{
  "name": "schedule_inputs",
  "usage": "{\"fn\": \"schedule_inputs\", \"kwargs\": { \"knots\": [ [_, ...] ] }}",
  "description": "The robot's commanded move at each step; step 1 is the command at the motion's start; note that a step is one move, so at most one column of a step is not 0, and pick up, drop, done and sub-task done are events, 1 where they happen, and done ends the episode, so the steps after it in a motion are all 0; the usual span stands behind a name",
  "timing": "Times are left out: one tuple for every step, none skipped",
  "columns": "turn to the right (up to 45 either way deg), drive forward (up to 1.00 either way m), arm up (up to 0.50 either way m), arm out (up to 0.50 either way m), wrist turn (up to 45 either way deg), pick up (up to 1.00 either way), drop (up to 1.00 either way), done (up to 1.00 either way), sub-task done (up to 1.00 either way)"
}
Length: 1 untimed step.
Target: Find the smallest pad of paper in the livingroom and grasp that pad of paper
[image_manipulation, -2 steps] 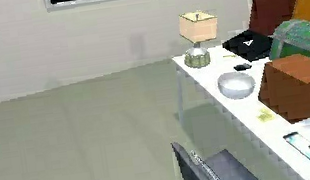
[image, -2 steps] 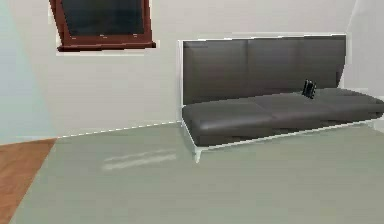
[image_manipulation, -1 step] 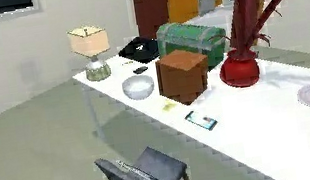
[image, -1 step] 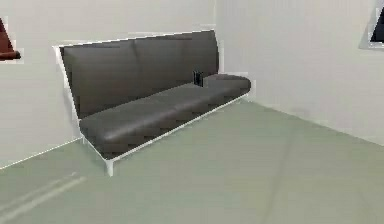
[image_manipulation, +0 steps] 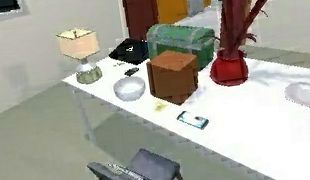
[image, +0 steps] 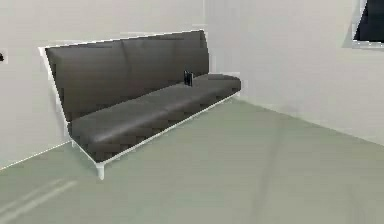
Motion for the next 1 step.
{"fn": "schedule_inputs", "kwargs": {
  "knots": [
    [45.0,0.0,0.0,0.0,0.0,0.0,0.0,0.0,0.0]
  ]
}}
